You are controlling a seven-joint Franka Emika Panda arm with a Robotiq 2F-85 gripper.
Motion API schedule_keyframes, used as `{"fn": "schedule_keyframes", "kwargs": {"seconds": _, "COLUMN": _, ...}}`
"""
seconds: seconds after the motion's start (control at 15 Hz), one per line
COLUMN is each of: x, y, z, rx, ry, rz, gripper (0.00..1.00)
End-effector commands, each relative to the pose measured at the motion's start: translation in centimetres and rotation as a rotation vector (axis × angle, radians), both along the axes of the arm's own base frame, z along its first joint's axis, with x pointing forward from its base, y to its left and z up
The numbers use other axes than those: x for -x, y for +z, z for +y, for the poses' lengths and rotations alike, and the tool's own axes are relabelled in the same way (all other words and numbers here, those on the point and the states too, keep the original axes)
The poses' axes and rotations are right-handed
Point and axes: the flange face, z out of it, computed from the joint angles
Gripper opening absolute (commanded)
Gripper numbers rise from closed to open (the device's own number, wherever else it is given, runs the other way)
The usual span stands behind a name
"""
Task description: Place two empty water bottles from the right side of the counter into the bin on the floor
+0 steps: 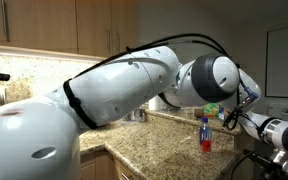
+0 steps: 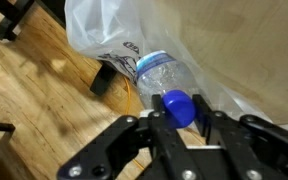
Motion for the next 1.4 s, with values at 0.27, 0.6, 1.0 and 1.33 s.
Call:
{"fn": "schedule_keyframes", "kwargs": {"seconds": 0.27, "x": -1.5, "y": -0.1, "z": 0.1, "rx": -0.033, "ry": 0.011, "rz": 0.029, "gripper": 0.15}}
{"fn": "schedule_keyframes", "kwargs": {"seconds": 0.6, "x": -2.8, "y": -0.3, "z": 0.6, "rx": -0.032, "ry": 0.037, "rz": 0.001, "gripper": 0.15}}
{"fn": "schedule_keyframes", "kwargs": {"seconds": 1.0, "x": -3.1, "y": -1.6, "z": 2.0, "rx": -0.088, "ry": 0.052, "rz": -0.002, "gripper": 0.15}}
{"fn": "schedule_keyframes", "kwargs": {"seconds": 1.33, "x": -3.0, "y": -2.1, "z": 2.3, "rx": -0.075, "ry": 0.075, "rz": 0.034, "gripper": 0.15}}
